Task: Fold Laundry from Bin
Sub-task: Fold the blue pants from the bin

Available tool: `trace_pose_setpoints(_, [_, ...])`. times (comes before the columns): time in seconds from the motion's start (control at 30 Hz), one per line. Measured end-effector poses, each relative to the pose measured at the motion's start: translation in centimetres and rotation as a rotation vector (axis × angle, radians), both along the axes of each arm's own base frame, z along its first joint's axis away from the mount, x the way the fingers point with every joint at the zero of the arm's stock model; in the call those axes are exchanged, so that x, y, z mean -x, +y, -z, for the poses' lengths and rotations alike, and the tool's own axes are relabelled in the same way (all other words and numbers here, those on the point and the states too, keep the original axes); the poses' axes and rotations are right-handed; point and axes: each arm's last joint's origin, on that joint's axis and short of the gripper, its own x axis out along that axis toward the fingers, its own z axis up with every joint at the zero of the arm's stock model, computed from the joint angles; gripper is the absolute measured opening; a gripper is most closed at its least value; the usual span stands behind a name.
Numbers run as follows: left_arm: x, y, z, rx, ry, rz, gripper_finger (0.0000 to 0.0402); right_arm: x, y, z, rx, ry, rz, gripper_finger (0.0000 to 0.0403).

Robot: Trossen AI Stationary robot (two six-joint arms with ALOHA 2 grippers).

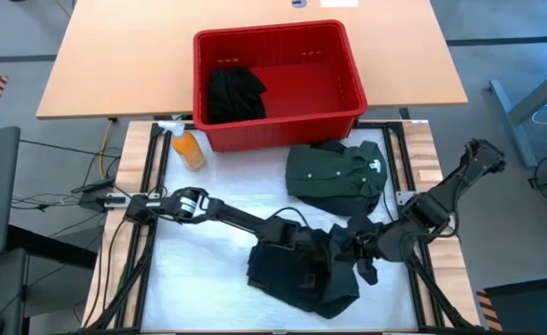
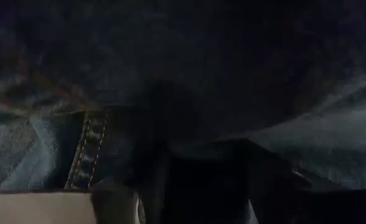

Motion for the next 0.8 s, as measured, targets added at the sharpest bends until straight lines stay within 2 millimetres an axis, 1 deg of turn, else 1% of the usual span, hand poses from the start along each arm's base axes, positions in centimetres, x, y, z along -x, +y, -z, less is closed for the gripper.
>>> trace_pose_setpoints(0.1, [0.3,0.8,-0.9,-0.078,0.086,0.033,0.0178,-0.1,-0.1,0.1,0.004,0.003,0.001,0.0034])
trace_pose_setpoints(0.2, [1.7,2.2,-3.0,-0.218,0.185,0.053,0.0178,-0.1,-0.1,0.1,0.009,0.007,0.003,0.0034])
trace_pose_setpoints(0.3, [3.4,3.7,-6.7,-0.350,0.230,0.060,0.0178,0.0,-0.2,0.2,0.020,0.020,0.004,0.0035])
trace_pose_setpoints(0.37, [4.7,4.4,-9.2,-0.396,0.244,0.051,0.0178,0.0,-0.2,0.2,0.018,0.017,0.005,0.0035])
trace_pose_setpoints(0.5, [7.5,4.9,-12.8,-0.424,0.257,0.039,0.0178,0.0,-0.2,0.2,0.014,0.021,0.009,0.0035])
trace_pose_setpoints(0.53, [8.4,5.1,-13.8,-0.426,0.253,0.033,0.0178,0.1,-0.2,0.2,0.015,0.024,0.009,0.0035])
trace_pose_setpoints(0.6, [10.5,5.7,-15.1,-0.425,0.234,0.001,0.0178,0.1,-0.1,0.2,0.012,0.024,0.007,0.0035])
trace_pose_setpoints(0.63, [11.8,6.0,-15.4,-0.420,0.211,-0.028,0.0178,0.1,-0.1,0.2,0.012,0.024,0.005,0.0034])
trace_pose_setpoints(0.7, [14.4,6.5,-14.9,-0.393,0.141,-0.106,0.0178,0.2,0.0,0.2,0.011,0.024,0.003,0.0033])
trace_pose_setpoints(0.8, [18.9,7.1,-12.7,-0.285,0.022,-0.260,0.0178,0.2,0.0,0.2,-0.007,0.031,0.014,0.0033])
